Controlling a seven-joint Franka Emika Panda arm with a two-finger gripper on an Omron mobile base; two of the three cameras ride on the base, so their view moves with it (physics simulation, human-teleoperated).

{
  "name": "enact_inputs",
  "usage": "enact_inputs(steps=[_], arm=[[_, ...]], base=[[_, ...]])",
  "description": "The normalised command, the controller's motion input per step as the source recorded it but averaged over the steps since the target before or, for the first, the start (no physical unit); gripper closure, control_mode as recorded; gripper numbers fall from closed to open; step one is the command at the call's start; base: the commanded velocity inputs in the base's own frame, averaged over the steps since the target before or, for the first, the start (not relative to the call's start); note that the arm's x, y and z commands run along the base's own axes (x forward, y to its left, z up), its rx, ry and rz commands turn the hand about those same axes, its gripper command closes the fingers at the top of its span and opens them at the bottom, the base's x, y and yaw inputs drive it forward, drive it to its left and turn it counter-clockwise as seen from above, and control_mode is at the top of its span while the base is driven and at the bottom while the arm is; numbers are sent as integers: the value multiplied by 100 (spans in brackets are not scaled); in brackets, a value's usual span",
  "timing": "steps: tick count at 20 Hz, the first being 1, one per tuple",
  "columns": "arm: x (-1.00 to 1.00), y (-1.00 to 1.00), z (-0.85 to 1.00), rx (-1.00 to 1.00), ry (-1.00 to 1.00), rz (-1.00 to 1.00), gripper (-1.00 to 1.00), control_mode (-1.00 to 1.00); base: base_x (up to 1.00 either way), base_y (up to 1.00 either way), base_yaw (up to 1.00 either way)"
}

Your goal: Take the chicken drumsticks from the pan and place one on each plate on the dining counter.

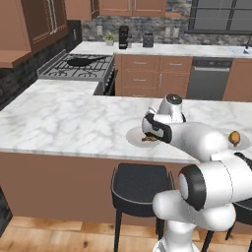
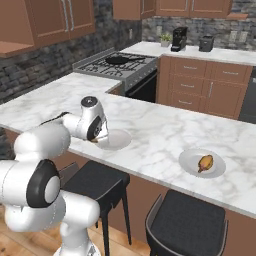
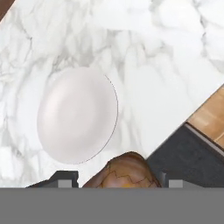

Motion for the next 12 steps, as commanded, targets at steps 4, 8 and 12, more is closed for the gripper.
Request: enact_inputs(steps=[4, 8, 12], arm=[[67, -1, -49, 0, 6, 0, 100, -100], [70, -11, -42, 3, 3, 0, 100, -100], [68, -11, -44, 3, 2, 0, 100, -100]], base=[[0, 0, 0], [0, 0, 0], [0, 0, 0]])
